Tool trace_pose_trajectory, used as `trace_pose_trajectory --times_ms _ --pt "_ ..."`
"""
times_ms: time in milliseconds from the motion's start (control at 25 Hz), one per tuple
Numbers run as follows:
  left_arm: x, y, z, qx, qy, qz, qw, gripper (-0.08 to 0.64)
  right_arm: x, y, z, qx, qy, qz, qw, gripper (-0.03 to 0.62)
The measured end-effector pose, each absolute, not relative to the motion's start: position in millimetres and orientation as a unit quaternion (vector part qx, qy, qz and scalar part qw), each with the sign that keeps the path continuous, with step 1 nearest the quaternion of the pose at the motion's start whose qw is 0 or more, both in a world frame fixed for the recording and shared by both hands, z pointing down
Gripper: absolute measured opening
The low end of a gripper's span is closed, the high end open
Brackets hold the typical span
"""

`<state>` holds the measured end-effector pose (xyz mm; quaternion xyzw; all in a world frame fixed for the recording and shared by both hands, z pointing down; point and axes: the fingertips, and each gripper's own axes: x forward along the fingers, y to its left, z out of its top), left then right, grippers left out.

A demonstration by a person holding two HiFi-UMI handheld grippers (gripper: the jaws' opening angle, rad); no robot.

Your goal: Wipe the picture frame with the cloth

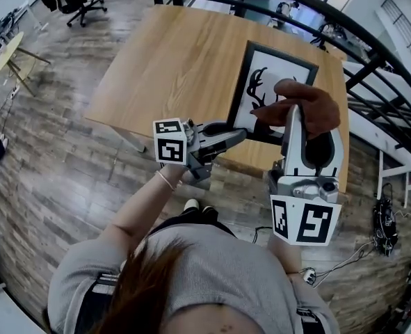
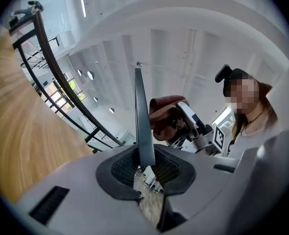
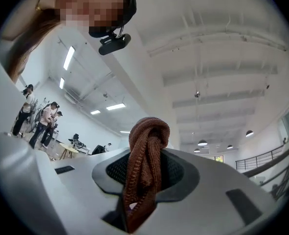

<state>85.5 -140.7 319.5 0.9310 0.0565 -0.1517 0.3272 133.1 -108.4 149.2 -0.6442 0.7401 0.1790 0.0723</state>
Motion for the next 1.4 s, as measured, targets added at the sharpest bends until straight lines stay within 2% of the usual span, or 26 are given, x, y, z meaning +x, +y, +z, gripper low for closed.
trace_pose_trajectory --times_ms 360,480,640,1000,1400 --pt "79 -125 288 0.936 0.070 -0.185 0.292 0.072 109 -111 67 -0.643 0.676 0.358 -0.011 0.133" --pt "78 -121 272 0.935 0.067 -0.199 0.286 0.072 102 -122 48 -0.647 0.632 0.420 -0.066 0.133" --pt "74 -117 260 0.937 0.065 -0.214 0.270 0.072 82 -142 53 -0.625 0.626 0.447 -0.131 0.133" --pt "56 -117 241 0.906 0.058 -0.312 0.282 0.072 38 -147 80 -0.578 0.673 0.438 -0.143 0.133" --pt "40 -132 231 0.904 0.041 -0.329 0.270 0.072 2 -135 117 -0.542 0.709 0.426 -0.150 0.133"
